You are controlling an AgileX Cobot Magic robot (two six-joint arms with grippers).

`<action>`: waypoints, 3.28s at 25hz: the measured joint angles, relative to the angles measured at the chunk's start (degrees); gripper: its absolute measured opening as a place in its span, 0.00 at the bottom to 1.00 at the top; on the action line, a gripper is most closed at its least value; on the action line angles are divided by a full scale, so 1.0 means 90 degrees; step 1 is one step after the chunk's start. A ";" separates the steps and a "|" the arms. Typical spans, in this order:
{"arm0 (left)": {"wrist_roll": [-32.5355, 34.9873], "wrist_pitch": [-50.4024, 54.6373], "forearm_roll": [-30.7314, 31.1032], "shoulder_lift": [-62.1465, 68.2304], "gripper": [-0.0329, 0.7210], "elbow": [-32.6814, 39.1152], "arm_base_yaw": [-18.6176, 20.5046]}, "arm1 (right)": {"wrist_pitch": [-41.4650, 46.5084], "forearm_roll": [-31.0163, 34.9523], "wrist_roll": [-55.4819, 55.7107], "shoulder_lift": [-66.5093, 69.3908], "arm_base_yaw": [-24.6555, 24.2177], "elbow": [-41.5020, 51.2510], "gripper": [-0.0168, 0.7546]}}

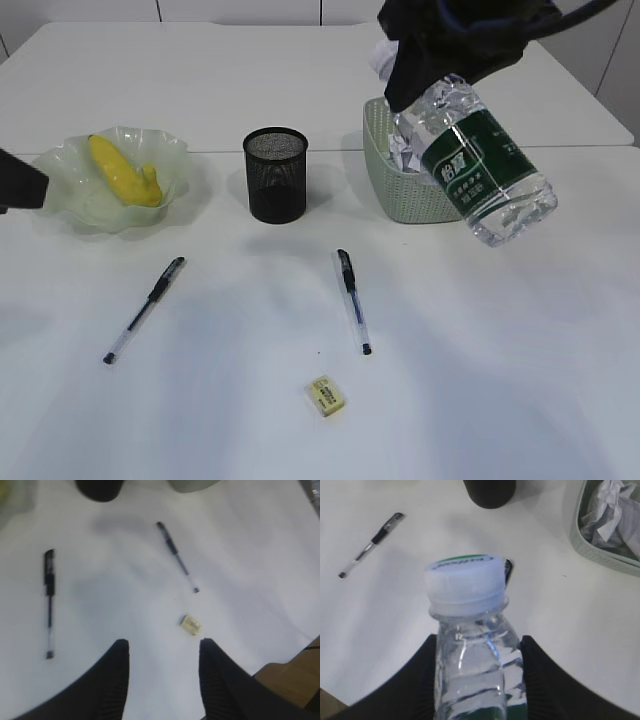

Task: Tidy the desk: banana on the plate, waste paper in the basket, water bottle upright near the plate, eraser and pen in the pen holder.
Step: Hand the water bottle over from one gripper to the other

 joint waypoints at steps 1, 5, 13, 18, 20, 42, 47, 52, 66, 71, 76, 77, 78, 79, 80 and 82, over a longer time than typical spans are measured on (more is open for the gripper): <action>0.0325 0.0000 -0.0285 0.0000 0.48 0.0000 0.0000 | 0.0005 0.0108 -0.0028 -0.0101 0.0000 0.0000 0.43; 0.1515 0.0127 -0.1527 0.0000 0.48 0.0000 0.0000 | 0.0008 0.0806 -0.0305 -0.0372 0.0000 0.0000 0.43; 0.2909 0.0547 -0.2983 0.0000 0.48 0.0000 0.0000 | 0.0008 0.1914 -0.1014 -0.0474 0.0000 0.0000 0.43; 0.3025 0.0631 -0.3100 0.0000 0.48 0.0000 0.0000 | -0.0098 0.1985 -0.1461 -0.0532 0.0000 0.0000 0.43; 0.3040 0.0641 -0.3100 0.0000 0.48 0.0000 0.0000 | -0.0305 0.2096 -0.1712 -0.0630 0.0000 0.0000 0.43; 0.3751 0.0849 -0.3660 0.0000 0.48 0.0000 0.0000 | -0.1246 0.3519 -0.3146 -0.1877 0.0000 0.1234 0.41; 0.4300 0.1071 -0.4081 0.0000 0.48 0.0000 0.0000 | -0.1755 0.4611 -0.3930 -0.2143 0.0000 0.1708 0.41; 0.4765 0.1282 -0.4443 0.0000 0.48 0.0000 0.0000 | -0.1940 0.5323 -0.4658 -0.2154 0.0000 0.1798 0.41; 0.6153 0.0564 -0.5714 0.0594 0.62 0.0000 -0.1322 | -0.2032 0.6158 -0.5394 -0.2154 0.0000 0.1815 0.41; 0.6519 0.0243 -0.6510 0.0895 0.78 0.0000 -0.1401 | -0.2092 0.6173 -0.5419 -0.2154 0.0000 0.1815 0.41; 0.6824 0.0205 -0.6772 0.1057 0.81 0.0000 -0.1401 | -0.2134 0.6196 -0.5453 -0.2154 0.0000 0.1815 0.41; 0.6834 0.0191 -0.6772 0.1063 0.81 0.0000 -0.1401 | -0.2151 0.6196 -0.5469 -0.2154 0.0000 0.1815 0.41; 0.6834 0.0176 -0.6783 0.1063 0.81 0.0000 -0.1401 | -0.2169 0.6196 -0.5469 -0.2154 0.0000 0.1815 0.41; 0.6839 0.0163 -0.6798 0.1063 0.81 0.0000 -0.1401 | -0.2172 0.6196 -0.5482 -0.2154 0.0000 0.1815 0.41; 0.6849 0.0163 -0.6797 0.1063 0.81 0.0000 -0.1401 | -0.2182 0.6196 -0.5511 -0.2154 0.0000 0.1815 0.41; 0.6849 0.0154 -0.6797 0.1063 0.81 0.0000 -0.1401 | -0.2182 0.6196 -0.5551 -0.2154 0.0000 0.1815 0.41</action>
